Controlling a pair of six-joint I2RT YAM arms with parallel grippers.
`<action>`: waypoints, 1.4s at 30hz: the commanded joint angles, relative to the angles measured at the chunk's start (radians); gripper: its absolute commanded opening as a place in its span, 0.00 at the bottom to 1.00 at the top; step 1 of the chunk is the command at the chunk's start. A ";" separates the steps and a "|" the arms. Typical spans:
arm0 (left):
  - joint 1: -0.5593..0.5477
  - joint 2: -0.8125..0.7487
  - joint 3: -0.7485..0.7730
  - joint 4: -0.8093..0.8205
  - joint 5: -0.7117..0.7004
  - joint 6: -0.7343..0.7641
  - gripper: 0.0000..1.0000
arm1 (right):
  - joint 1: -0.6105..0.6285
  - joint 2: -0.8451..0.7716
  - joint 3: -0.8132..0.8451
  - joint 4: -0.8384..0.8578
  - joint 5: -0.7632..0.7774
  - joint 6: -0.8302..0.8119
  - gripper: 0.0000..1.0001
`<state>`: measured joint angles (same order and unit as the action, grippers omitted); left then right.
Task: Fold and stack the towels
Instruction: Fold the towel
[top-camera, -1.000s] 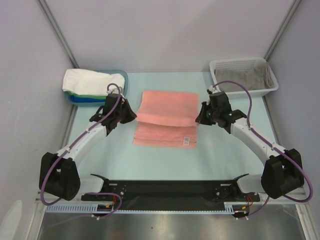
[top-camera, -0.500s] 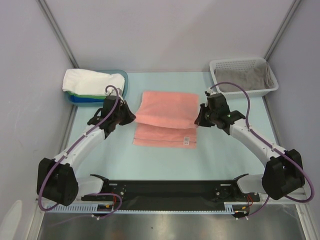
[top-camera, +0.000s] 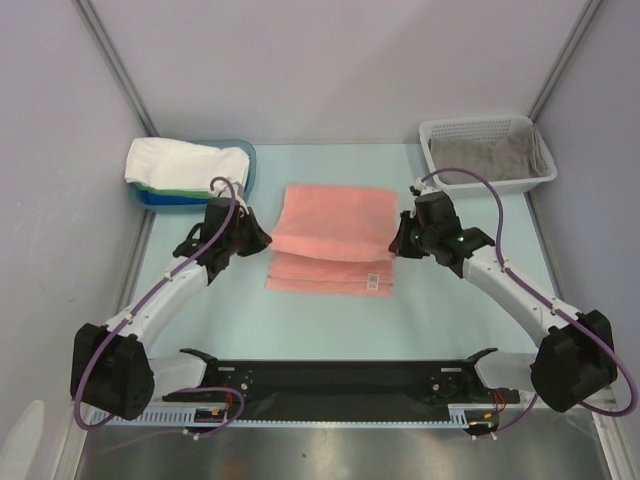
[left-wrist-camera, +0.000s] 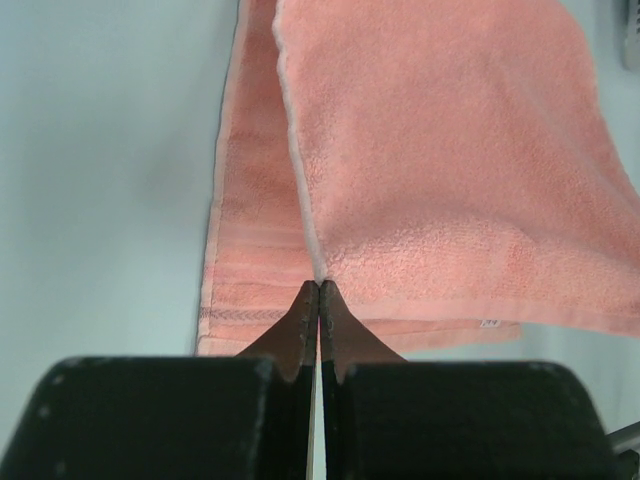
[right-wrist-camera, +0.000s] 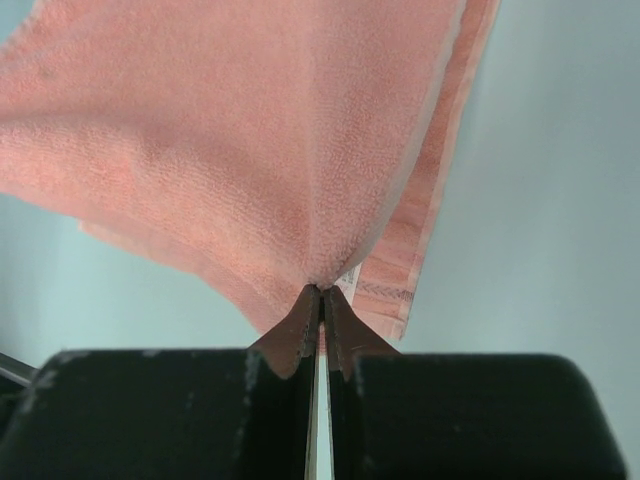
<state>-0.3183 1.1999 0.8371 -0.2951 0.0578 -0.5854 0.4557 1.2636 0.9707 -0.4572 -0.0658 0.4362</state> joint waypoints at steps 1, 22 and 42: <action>0.004 -0.023 -0.055 0.046 0.037 -0.025 0.00 | 0.024 -0.015 -0.050 0.020 0.014 0.021 0.00; 0.004 0.003 -0.178 0.123 0.062 -0.065 0.00 | 0.063 0.030 -0.104 0.046 0.043 0.033 0.00; 0.007 -0.089 -0.185 0.059 0.027 -0.056 0.00 | 0.106 -0.047 -0.125 -0.002 0.061 0.044 0.00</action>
<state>-0.3172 1.1164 0.6720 -0.2520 0.0967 -0.6376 0.5461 1.2125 0.8680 -0.4656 -0.0147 0.4709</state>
